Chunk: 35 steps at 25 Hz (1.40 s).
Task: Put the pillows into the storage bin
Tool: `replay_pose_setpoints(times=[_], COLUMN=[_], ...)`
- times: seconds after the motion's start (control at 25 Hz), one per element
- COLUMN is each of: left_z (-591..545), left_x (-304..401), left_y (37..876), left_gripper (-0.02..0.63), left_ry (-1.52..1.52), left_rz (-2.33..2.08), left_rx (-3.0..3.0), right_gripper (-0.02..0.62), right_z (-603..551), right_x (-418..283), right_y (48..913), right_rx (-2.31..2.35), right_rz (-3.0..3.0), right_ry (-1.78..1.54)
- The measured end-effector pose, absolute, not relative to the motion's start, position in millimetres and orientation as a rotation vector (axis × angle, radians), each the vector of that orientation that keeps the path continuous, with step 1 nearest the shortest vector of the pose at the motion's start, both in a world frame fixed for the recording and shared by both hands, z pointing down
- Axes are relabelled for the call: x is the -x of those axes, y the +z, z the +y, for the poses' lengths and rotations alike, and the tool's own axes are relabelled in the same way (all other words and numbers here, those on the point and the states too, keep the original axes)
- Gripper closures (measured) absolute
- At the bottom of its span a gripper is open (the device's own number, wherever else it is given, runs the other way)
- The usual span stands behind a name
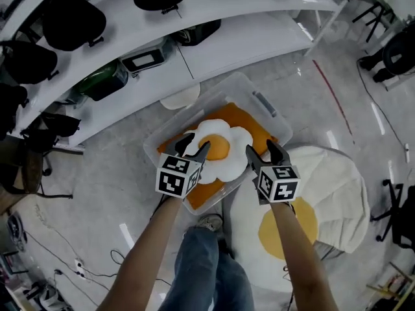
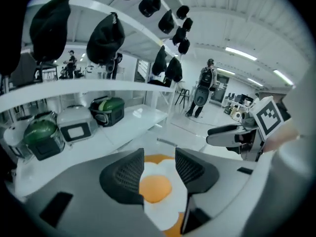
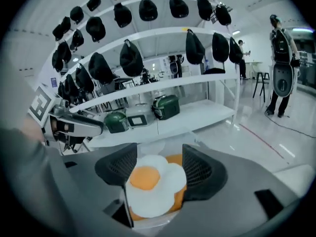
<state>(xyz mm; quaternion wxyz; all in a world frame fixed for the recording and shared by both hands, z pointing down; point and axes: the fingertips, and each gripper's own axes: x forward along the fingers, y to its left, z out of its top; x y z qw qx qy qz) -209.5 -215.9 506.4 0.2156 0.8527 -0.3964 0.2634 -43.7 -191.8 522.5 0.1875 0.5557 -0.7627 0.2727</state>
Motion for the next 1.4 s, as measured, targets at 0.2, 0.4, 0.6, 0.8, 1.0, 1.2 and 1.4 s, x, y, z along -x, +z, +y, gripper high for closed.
replay_pose_setpoints(times=[0.2, 0.4, 0.6, 0.8, 1.0, 1.2, 1.4], left_z=[-226, -209, -175, -132, -84, -40, -3], left_x=[151, 89, 34, -4, -27, -44, -61], left_y=[371, 227, 106, 22, -32, -55, -56], left_gripper=[0.443, 0.481, 0.515, 0.548, 0.577, 0.581, 0.584], left_ry=[0.619, 0.477, 0.307, 0.17, 0.082, 0.048, 0.014], left_rz=[-1.027, -0.904, -0.735, -0.615, -0.514, -0.408, -0.277], left_rx=[-2.586, -2.806, -2.969, -3.054, -3.117, -3.185, -3.169], right_gripper=[0.353, 0.402, 0.445, 0.493, 0.523, 0.594, 0.594], right_z=[-185, -155, -106, -37, 36, 111, 163], right_x=[17, -31, -87, -126, -147, -164, -174], right_y=[389, 243, 118, 30, -17, -36, -43], right_rx=[-1.731, -1.963, -2.225, -2.423, -2.596, -2.795, -2.881], right_rz=[-2.202, -2.186, -2.1, -1.985, -1.849, -1.668, -1.513], right_ry=[0.659, 0.489, 0.298, 0.164, 0.112, 0.066, 0.029])
